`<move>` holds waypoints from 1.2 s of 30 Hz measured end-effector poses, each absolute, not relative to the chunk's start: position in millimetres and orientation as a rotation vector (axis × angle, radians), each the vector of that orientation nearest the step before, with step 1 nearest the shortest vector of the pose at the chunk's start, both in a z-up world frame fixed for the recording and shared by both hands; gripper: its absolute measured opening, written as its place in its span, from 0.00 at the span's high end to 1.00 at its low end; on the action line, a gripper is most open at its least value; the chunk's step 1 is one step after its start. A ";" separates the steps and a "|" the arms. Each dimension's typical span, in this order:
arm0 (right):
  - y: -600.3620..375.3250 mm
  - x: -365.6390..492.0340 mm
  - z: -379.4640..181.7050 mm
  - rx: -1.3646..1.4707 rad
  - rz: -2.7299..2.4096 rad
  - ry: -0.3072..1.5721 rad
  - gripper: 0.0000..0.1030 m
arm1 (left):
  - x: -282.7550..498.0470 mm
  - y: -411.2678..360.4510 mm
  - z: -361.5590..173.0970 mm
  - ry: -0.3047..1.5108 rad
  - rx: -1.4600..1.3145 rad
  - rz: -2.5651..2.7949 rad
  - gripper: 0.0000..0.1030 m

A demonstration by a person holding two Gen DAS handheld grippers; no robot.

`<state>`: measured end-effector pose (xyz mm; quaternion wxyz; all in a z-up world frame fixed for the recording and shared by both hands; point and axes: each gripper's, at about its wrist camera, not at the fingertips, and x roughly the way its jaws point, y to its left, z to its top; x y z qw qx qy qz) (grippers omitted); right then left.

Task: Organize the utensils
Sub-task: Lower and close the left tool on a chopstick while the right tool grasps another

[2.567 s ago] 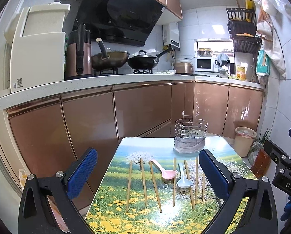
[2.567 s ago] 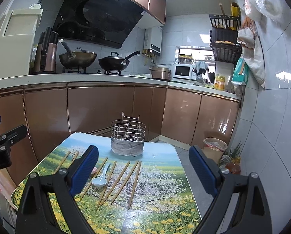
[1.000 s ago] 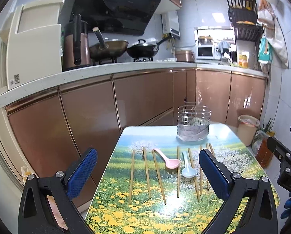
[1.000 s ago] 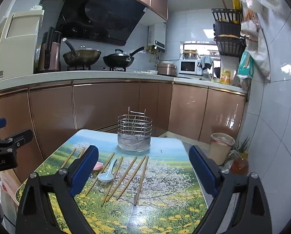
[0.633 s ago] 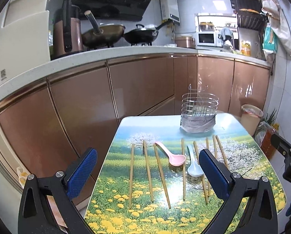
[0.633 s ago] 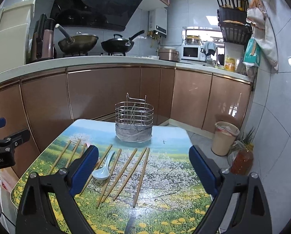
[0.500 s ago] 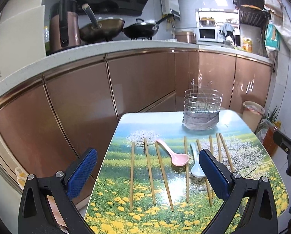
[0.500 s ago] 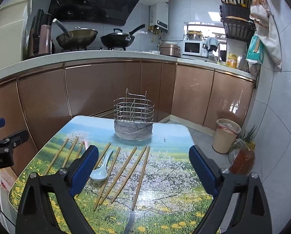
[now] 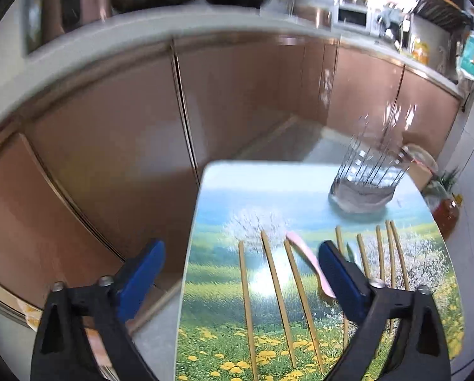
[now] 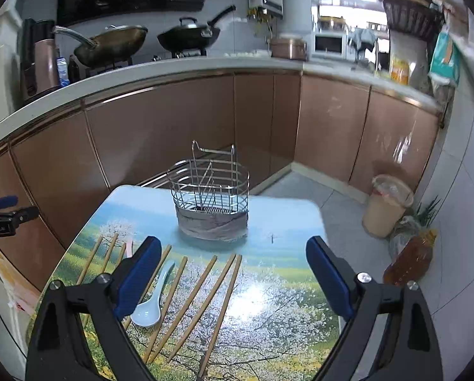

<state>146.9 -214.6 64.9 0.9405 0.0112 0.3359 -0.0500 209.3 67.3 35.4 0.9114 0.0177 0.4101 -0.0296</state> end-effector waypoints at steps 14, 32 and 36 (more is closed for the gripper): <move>-257.9 243.3 -39.6 0.173 -0.042 1.134 0.70 | 301.8 39.3 -68.4 1.292 -0.053 -0.188 0.56; -241.1 297.4 -111.4 0.080 -0.053 1.369 0.76 | 332.5 37.9 -102.3 1.398 -0.046 -0.145 0.57; -241.7 301.3 -119.0 0.061 -0.055 1.389 0.83 | 337.6 37.5 -109.6 1.414 -0.047 -0.134 0.58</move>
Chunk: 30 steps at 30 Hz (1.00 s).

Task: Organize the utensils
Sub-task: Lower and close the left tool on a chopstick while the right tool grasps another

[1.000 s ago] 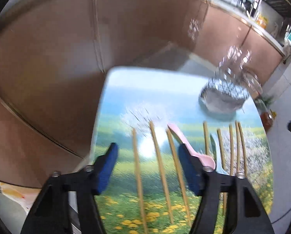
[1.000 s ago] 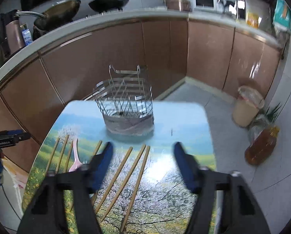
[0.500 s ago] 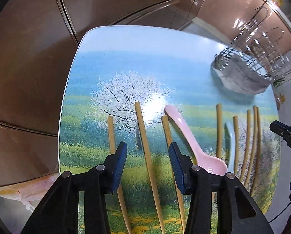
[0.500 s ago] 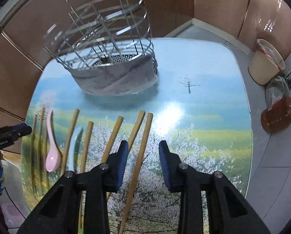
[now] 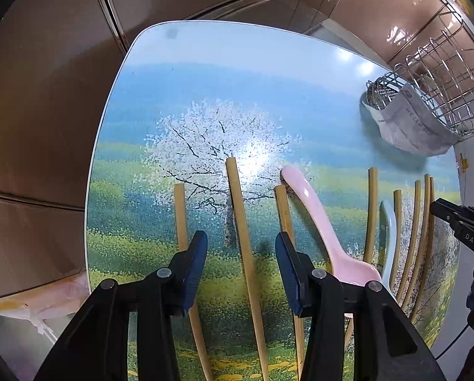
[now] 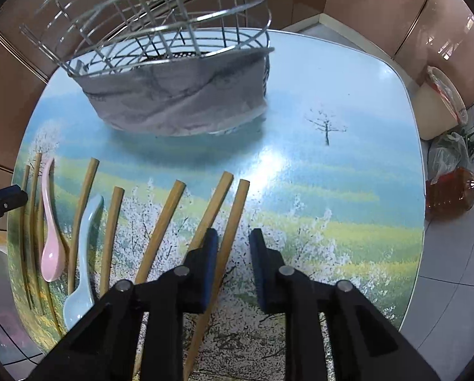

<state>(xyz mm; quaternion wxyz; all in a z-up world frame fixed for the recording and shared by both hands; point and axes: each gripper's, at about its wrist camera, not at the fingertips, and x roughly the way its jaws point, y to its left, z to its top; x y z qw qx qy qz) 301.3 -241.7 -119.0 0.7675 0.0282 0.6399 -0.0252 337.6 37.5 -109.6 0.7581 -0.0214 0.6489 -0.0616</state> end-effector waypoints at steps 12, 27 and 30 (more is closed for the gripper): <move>-248.4 310.6 -120.0 0.020 -0.039 1.406 0.89 | 354.3 38.9 -126.9 1.450 -0.017 -0.097 0.70; -244.1 325.8 -122.7 -0.025 -0.017 1.414 0.91 | 374.9 10.1 -133.6 1.452 0.059 -0.107 0.94; -239.1 322.6 -123.2 -0.034 -0.013 1.418 0.93 | 368.6 8.3 -132.9 1.448 0.050 -0.106 0.94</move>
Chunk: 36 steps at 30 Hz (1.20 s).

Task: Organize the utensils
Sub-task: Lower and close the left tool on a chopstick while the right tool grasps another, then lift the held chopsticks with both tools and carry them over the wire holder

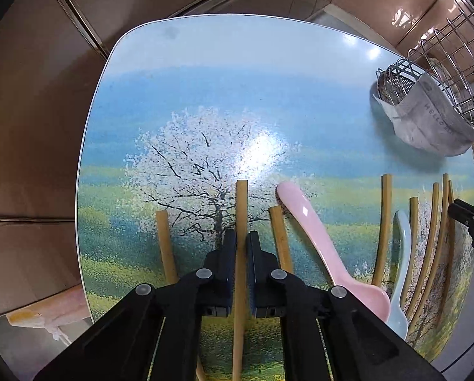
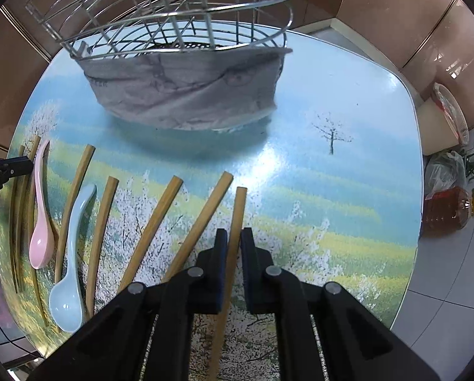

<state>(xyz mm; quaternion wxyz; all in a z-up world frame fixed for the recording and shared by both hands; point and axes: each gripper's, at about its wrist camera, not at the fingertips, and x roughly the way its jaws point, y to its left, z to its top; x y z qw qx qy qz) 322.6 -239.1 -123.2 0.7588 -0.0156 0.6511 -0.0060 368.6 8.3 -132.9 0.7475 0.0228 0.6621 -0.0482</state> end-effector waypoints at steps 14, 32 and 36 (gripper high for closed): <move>-233.4 280.7 -107.1 -0.023 0.029 1.295 0.94 | 324.2 25.4 -116.5 1.338 -0.055 -0.051 0.94; -222.8 146.1 75.8 0.067 0.132 0.722 0.94 | 199.3 53.8 75.3 0.811 -0.220 -0.223 0.94; -214.8 151.7 122.5 0.052 0.138 0.605 0.94 | 196.0 46.5 128.7 0.695 -0.245 -0.269 0.94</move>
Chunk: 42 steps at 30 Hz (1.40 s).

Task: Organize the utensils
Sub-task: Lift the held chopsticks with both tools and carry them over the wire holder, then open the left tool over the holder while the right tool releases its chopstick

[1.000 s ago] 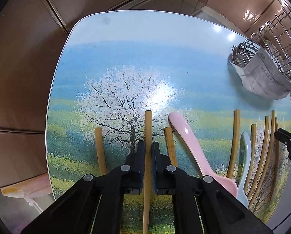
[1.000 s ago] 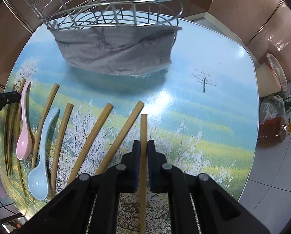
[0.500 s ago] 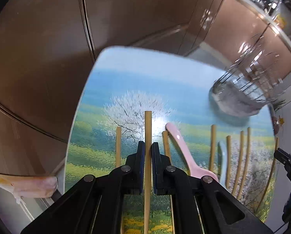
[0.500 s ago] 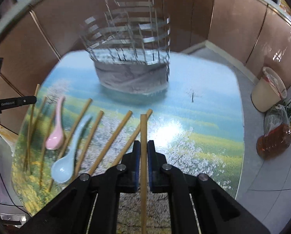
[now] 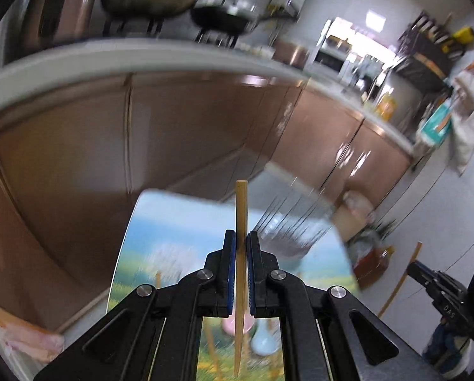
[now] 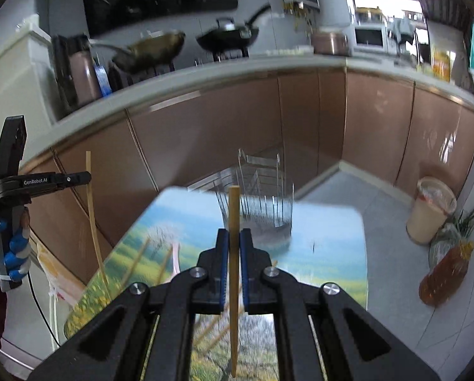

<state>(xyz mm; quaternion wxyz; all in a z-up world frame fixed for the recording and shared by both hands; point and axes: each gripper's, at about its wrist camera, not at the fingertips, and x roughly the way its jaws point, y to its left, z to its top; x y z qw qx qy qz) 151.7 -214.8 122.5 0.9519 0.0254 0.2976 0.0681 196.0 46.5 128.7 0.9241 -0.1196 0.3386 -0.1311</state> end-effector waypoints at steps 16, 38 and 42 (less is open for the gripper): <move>-220.7 271.5 199.5 0.060 0.082 0.287 0.94 | 301.5 -17.0 190.8 0.449 -0.342 -0.322 0.94; -251.9 328.6 32.3 0.063 -0.008 0.320 0.94 | 370.4 -73.7 18.0 0.438 -0.278 -0.243 0.94; -255.5 318.2 31.2 0.063 -0.015 0.308 0.94 | 366.1 -78.0 10.2 0.433 -0.245 -0.229 0.92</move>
